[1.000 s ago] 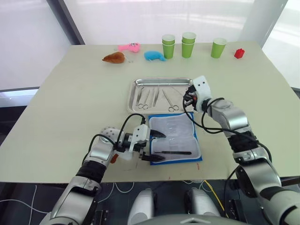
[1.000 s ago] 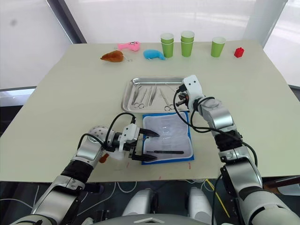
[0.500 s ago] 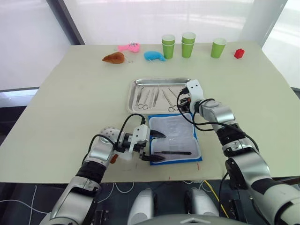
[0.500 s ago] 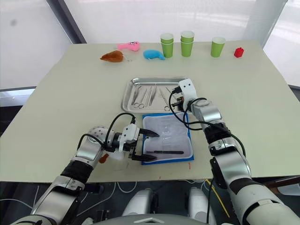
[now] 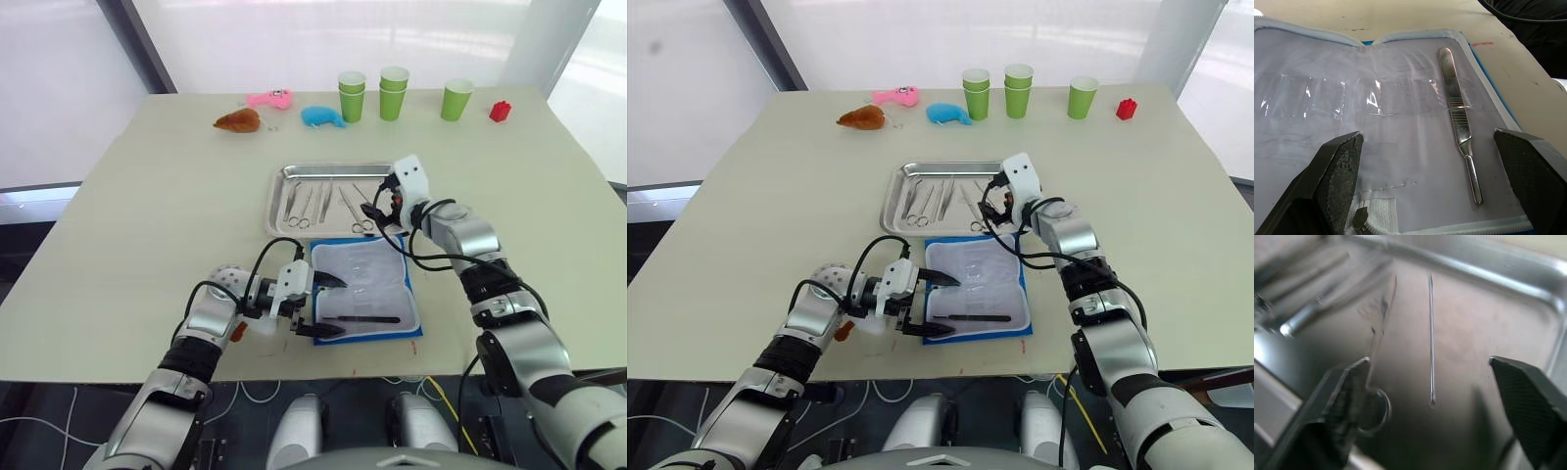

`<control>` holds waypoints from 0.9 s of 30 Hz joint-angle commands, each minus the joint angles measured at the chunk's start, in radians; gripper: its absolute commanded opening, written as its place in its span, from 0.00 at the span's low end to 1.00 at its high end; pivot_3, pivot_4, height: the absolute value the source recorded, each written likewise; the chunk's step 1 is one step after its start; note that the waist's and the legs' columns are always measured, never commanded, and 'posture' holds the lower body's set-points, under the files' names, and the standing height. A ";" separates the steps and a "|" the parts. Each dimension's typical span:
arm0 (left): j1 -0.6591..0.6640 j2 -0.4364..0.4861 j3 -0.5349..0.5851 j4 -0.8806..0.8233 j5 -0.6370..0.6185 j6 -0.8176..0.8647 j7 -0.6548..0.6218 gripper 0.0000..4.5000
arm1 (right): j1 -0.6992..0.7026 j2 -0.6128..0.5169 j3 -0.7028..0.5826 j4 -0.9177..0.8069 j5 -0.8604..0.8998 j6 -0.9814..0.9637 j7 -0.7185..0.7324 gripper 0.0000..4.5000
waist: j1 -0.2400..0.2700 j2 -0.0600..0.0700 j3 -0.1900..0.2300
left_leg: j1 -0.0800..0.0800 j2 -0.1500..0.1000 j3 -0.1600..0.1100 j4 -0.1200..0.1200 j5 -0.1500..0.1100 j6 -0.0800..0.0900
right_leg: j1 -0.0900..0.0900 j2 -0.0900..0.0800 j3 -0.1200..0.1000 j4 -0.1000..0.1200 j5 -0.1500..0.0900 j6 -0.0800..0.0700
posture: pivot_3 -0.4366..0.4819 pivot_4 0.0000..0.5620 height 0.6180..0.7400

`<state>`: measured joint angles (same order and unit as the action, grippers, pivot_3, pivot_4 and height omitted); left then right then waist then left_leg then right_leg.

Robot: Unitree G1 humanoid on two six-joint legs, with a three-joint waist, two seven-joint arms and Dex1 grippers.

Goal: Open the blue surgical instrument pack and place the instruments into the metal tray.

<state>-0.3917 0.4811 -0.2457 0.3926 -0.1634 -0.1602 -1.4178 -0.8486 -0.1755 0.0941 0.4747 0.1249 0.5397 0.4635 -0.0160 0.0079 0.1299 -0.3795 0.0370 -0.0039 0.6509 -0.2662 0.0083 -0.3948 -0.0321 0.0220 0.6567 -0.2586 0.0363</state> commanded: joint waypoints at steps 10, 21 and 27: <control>0.060 -0.005 -0.080 0.088 0.070 0.047 0.001 1.00 | 0.412 -0.218 -0.013 -0.488 0.183 -0.333 0.500 0.98 | 0.003 0.000 0.000 | 0.000 0.000 0.000 0.000 0.000 0.000 | 0.000 0.000 -0.001 -0.002 -0.002 0.003 | 0.48 0.27 1.00; 0.047 -0.010 -0.081 0.103 0.071 0.037 -0.006 1.00 | 0.722 -0.520 -0.171 -0.698 0.370 -0.348 0.790 0.98 | 0.012 -0.003 0.003 | -0.001 -0.001 0.000 0.000 0.000 0.000 | 0.001 -0.001 -0.001 -0.003 -0.003 0.004 | 0.48 0.27 1.00; 0.036 -0.011 -0.082 0.122 0.073 0.027 -0.017 1.00 | 0.783 -0.675 -0.337 -0.723 0.535 -0.279 0.918 0.98 | 0.007 -0.005 0.005 | 0.000 0.000 0.001 0.000 0.000 0.000 | 0.001 -0.001 0.000 -0.005 -0.004 0.001 | 0.48 0.27 1.00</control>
<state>-0.4060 0.4695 -0.2503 0.4134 -0.1625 -0.1630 -1.4298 -0.0650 -0.8056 -0.1670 -0.2191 0.5909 0.2391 1.3292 -0.0092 0.0031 0.1347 -0.3799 0.0368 -0.0036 0.6508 -0.2663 0.0082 -0.3937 -0.0326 0.0215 0.6515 -0.2630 0.0373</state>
